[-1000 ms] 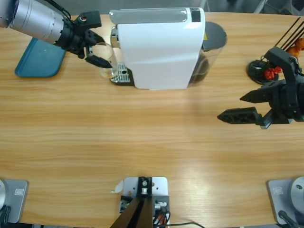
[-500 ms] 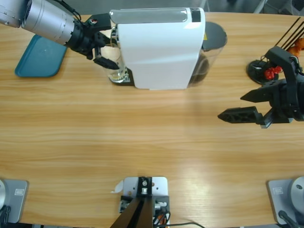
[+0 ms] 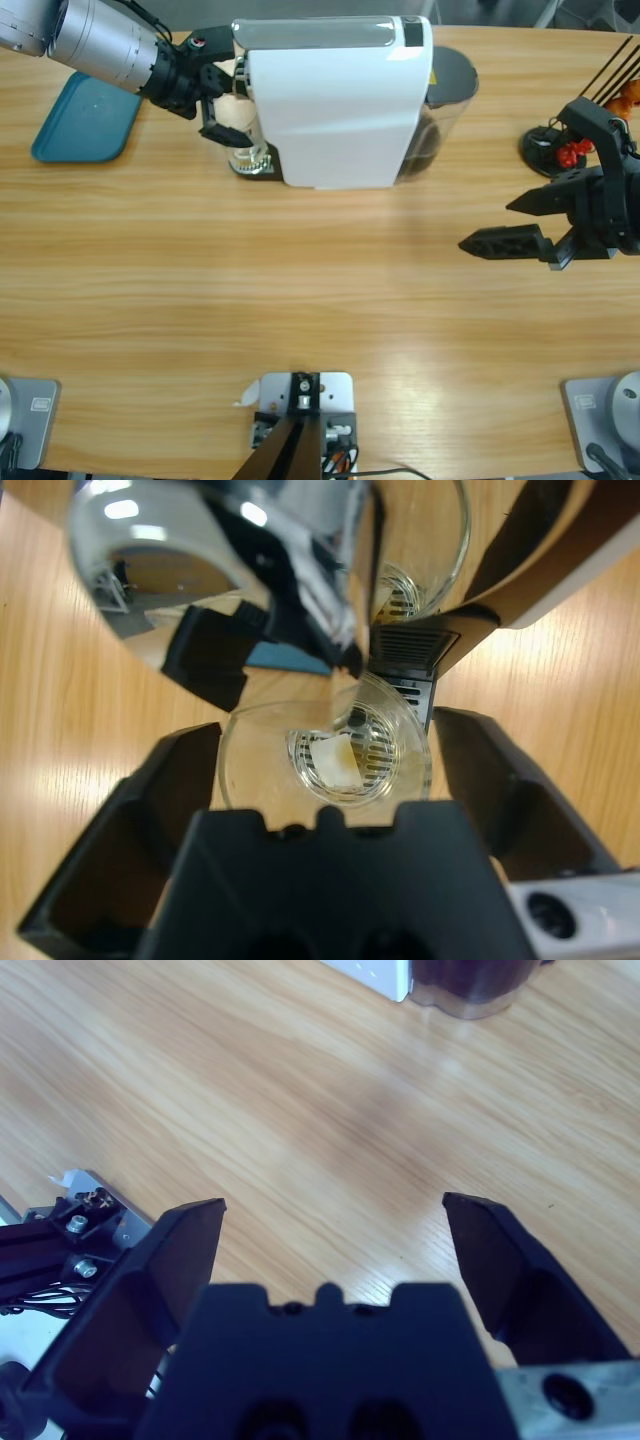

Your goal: Pour coffee

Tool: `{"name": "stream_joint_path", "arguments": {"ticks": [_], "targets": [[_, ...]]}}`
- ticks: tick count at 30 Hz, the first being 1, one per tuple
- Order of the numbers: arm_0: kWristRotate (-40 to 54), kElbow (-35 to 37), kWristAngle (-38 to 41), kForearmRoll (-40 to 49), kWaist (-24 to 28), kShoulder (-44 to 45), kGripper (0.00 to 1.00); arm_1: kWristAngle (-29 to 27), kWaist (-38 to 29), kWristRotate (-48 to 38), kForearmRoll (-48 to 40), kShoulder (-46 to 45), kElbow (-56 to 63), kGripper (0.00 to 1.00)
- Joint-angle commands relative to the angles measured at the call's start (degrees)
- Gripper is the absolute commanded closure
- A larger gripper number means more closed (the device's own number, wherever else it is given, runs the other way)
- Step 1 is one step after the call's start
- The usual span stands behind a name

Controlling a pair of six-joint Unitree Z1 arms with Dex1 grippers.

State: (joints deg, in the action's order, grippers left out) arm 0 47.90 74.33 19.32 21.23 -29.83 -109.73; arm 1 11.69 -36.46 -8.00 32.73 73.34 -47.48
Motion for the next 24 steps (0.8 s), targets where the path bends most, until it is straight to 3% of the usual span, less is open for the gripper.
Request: {"name": "stream_joint_path", "arguments": {"ticks": [1,9,18,22,24], "targets": [[-0.95,1.35,0.44,-0.75,-1.20,-2.16,0.004,1.44,0.69,0.88,-0.38,1.12,1.11,0.000],[-3.87,0.05,1.34,-0.77,0.67,2.68,0.004,1.58,0.69,0.88,-0.38,1.10,1.55,0.000],[-4.48,-6.12,3.66,-0.75,3.97,11.12,0.004,1.62,0.69,0.85,0.37,-0.01,0.83,0.000],[-6.92,-8.23,1.72,-0.70,5.96,18.59,0.004,0.90,0.69,0.80,3.31,-0.83,-5.11,0.000],[-14.20,-9.46,-1.14,-0.62,6.84,21.86,0.004,-2.62,0.69,0.36,6.93,0.21,-12.64,0.003]]}}
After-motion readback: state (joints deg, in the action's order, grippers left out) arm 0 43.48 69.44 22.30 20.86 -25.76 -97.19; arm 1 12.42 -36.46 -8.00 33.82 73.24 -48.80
